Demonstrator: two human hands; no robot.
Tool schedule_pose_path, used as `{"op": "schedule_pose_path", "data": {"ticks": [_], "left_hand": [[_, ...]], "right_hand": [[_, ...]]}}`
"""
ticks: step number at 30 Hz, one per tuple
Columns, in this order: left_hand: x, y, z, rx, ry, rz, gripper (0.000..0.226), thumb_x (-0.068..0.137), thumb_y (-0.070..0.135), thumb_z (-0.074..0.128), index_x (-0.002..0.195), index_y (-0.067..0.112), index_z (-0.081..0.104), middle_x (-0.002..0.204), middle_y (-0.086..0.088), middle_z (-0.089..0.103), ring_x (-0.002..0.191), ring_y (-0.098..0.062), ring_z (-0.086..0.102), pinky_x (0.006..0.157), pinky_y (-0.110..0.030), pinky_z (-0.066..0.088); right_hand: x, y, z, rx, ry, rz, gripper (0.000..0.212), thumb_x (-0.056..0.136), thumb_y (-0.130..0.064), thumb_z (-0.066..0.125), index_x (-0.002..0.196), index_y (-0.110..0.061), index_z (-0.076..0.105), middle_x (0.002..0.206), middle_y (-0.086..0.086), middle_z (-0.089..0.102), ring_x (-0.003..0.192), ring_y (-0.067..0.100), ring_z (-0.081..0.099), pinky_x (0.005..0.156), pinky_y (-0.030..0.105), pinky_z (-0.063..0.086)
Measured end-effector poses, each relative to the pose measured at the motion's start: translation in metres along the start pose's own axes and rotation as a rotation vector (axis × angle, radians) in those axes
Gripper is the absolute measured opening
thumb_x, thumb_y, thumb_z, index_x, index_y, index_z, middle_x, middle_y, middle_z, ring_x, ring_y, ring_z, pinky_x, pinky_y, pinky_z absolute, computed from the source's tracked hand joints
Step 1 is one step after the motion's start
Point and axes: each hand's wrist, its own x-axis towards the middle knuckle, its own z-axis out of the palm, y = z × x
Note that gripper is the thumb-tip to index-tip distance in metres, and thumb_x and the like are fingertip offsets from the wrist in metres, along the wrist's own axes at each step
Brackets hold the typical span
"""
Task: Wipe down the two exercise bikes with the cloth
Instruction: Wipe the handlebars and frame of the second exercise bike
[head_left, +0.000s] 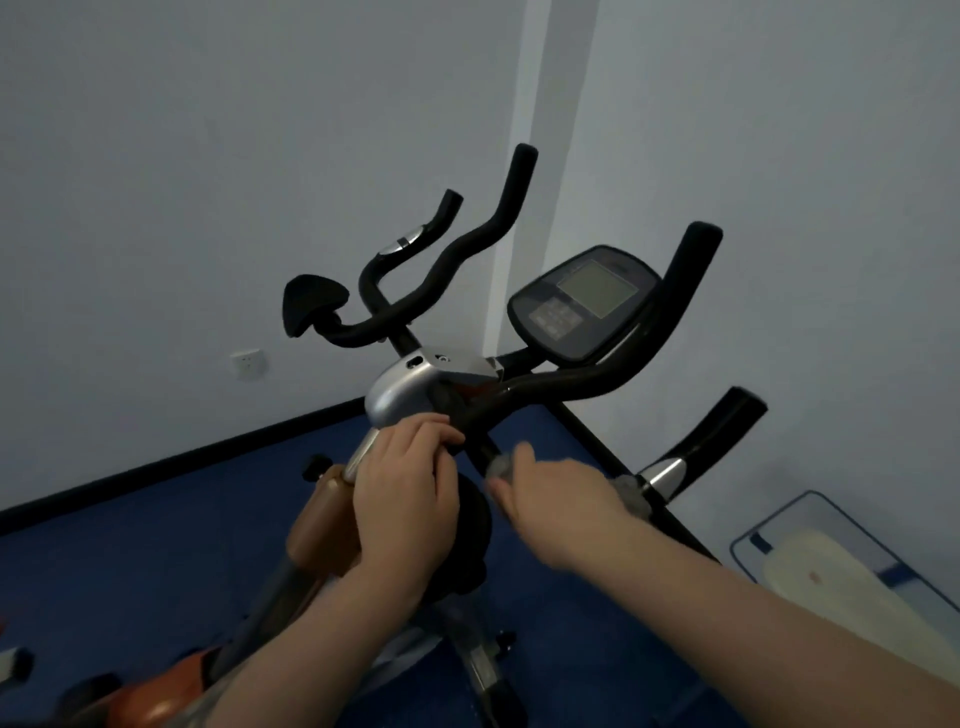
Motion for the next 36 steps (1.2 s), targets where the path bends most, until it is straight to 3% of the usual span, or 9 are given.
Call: {"op": "schedule_pose_path", "data": {"ticks": [3,10,14,17,20,23,27,31,36], "left_hand": [[-0.001,0.000,0.000,-0.007,0.011,0.003,0.018,0.086,0.008,0.057,0.096,0.020,0.066,0.109,0.008,0.065,0.092,-0.010,0.055,0.076,-0.022,0.036],[-0.002,-0.001,-0.002,-0.032,-0.002,0.023,0.018,0.091,0.012,0.051,0.102,0.023,0.060,0.099,0.009,0.062,0.088,-0.011,0.055,0.075,-0.023,0.032],[0.000,0.001,-0.005,-0.033,-0.023,0.074,0.027,0.090,0.025,0.036,0.101,0.024,0.061,0.102,0.010,0.063,0.092,-0.011,0.057,0.079,-0.023,0.031],[0.000,0.001,-0.009,-0.039,-0.050,0.107,0.026,0.089,0.027,0.038,0.102,0.025,0.061,0.105,0.009,0.064,0.095,-0.012,0.057,0.082,-0.022,0.026],[-0.002,-0.002,-0.010,-0.011,-0.088,0.180,0.017,0.090,0.022,0.052,0.104,0.026,0.061,0.113,0.008,0.063,0.103,-0.014,0.057,0.086,-0.022,0.024],[0.004,0.002,-0.009,0.038,-0.191,0.288,0.021,0.084,0.019,0.067,0.104,0.026,0.062,0.115,0.008,0.061,0.104,-0.015,0.058,0.085,-0.031,0.037],[0.024,0.023,0.001,0.067,-0.418,0.400,0.016,0.091,0.026,0.058,0.107,0.027,0.061,0.111,0.012,0.059,0.099,-0.010,0.057,0.079,-0.026,0.041],[0.024,0.022,0.000,-0.024,-0.387,0.401,0.010,0.088,0.018,0.063,0.095,0.024,0.065,0.090,0.013,0.065,0.077,-0.008,0.061,0.068,-0.023,0.037],[0.019,0.015,0.002,-0.098,-0.264,0.433,0.014,0.083,0.009,0.069,0.089,0.021,0.065,0.077,0.012,0.063,0.059,-0.008,0.056,0.059,-0.025,0.037]], "right_hand": [[0.030,-0.010,0.001,0.162,0.056,0.151,0.029,0.105,-0.033,0.033,0.124,-0.012,0.039,0.114,0.011,0.055,0.095,0.032,0.058,0.062,0.034,0.035],[-0.020,-0.004,0.018,0.011,0.115,0.143,0.039,0.103,-0.043,0.028,0.128,-0.014,0.035,0.106,0.004,0.061,0.084,0.023,0.061,0.057,0.032,0.028],[0.010,-0.019,0.016,0.068,0.161,0.315,0.040,0.103,-0.047,0.021,0.115,-0.014,0.041,0.100,0.007,0.065,0.084,0.028,0.062,0.056,0.034,0.025],[0.009,-0.032,0.026,0.003,0.303,0.391,0.042,0.103,-0.044,0.029,0.128,-0.013,0.043,0.105,0.007,0.063,0.084,0.027,0.063,0.059,0.033,0.029],[-0.024,-0.024,0.039,-0.088,0.507,0.187,0.046,0.091,-0.034,0.060,0.130,-0.011,0.056,0.089,0.006,0.062,0.069,0.022,0.059,0.060,0.032,0.040],[-0.059,0.023,0.041,-0.159,0.559,-0.076,0.035,0.097,-0.036,0.053,0.119,-0.012,0.064,0.094,0.005,0.062,0.079,0.022,0.056,0.080,0.036,0.047],[-0.074,0.068,0.025,-0.053,0.652,0.077,0.031,0.094,-0.034,0.056,0.102,-0.008,0.070,0.102,0.009,0.064,0.095,0.027,0.059,0.105,0.039,0.037],[-0.048,0.008,0.065,0.106,0.908,0.378,0.017,0.084,-0.024,0.058,0.086,-0.009,0.067,0.095,0.005,0.061,0.097,0.022,0.055,0.109,0.045,0.033],[-0.060,0.037,0.055,-0.117,0.775,0.001,0.031,0.095,-0.034,0.053,0.097,-0.010,0.072,0.096,0.007,0.067,0.092,0.025,0.060,0.103,0.041,0.040]]}}
